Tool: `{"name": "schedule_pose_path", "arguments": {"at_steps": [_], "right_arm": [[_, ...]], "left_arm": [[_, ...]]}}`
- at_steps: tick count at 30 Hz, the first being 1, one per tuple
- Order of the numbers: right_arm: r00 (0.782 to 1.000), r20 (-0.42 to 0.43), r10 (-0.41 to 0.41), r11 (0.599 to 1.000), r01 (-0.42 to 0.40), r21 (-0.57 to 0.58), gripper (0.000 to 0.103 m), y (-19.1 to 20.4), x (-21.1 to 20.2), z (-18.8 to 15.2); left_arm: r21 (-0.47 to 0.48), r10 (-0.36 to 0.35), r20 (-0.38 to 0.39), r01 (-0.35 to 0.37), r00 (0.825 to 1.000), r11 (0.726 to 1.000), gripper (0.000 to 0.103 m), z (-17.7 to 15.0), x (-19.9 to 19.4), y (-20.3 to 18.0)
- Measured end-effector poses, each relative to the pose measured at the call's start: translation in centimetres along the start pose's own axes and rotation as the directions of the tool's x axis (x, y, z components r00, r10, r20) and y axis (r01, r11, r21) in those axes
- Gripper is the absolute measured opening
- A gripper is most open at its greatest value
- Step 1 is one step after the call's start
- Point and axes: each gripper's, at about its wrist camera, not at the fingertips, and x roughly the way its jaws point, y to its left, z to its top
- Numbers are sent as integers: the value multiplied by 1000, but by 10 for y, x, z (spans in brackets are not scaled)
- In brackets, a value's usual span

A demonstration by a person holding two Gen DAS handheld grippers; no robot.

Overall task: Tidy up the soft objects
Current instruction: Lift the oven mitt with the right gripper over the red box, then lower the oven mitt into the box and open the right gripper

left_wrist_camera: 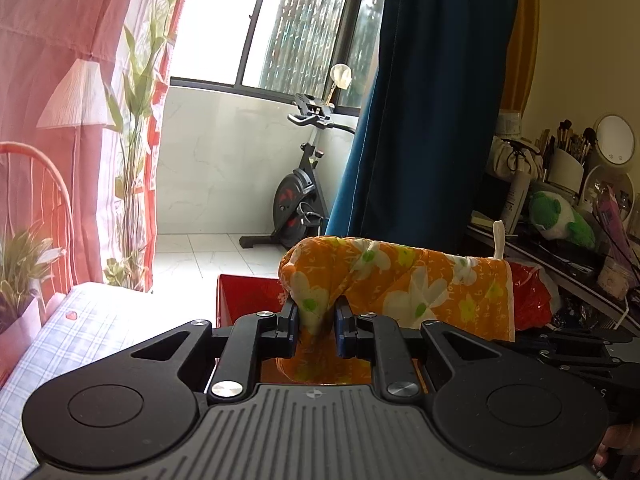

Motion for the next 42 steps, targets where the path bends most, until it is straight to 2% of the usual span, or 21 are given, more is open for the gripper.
{"name": "schedule_pose_path", "arguments": {"at_steps": [4, 14, 17, 21, 26, 31, 39, 42], "right_arm": [[1000, 16, -21, 997, 22, -71, 9, -3, 10, 19], [999, 18, -48, 993, 50, -109, 9, -21, 61, 53], [998, -15, -67, 993, 66, -102, 9, -31, 85, 53], [991, -98, -86, 995, 81, -58, 9, -51, 118, 46], [967, -235, -104, 994, 108, 5, 9, -74, 158, 30], [931, -351, -104, 990, 131, 53, 9, -86, 186, 19], [880, -469, -78, 980, 153, 124, 9, -93, 213, 1], [863, -500, -72, 975, 167, 147, 10, -97, 221, -3]], "left_arm": [[-4, 6, 7, -6, 1000, 1000, 19, 13, 14, 2], [24, 56, 43, -57, 998, 998, 19, 47, 62, 10], [24, 63, 4, -63, 998, 998, 19, 48, 86, 14], [26, 68, -88, -66, 994, 997, 19, 39, 124, 20], [1, 60, -213, -61, 975, 998, 19, 23, 165, 31], [46, 78, -301, -68, 950, 997, 19, 9, 191, 35], [85, 73, -386, -43, 920, 995, 20, -1, 213, 48], [101, 71, -400, -33, 914, 994, 22, -4, 216, 47]]}}
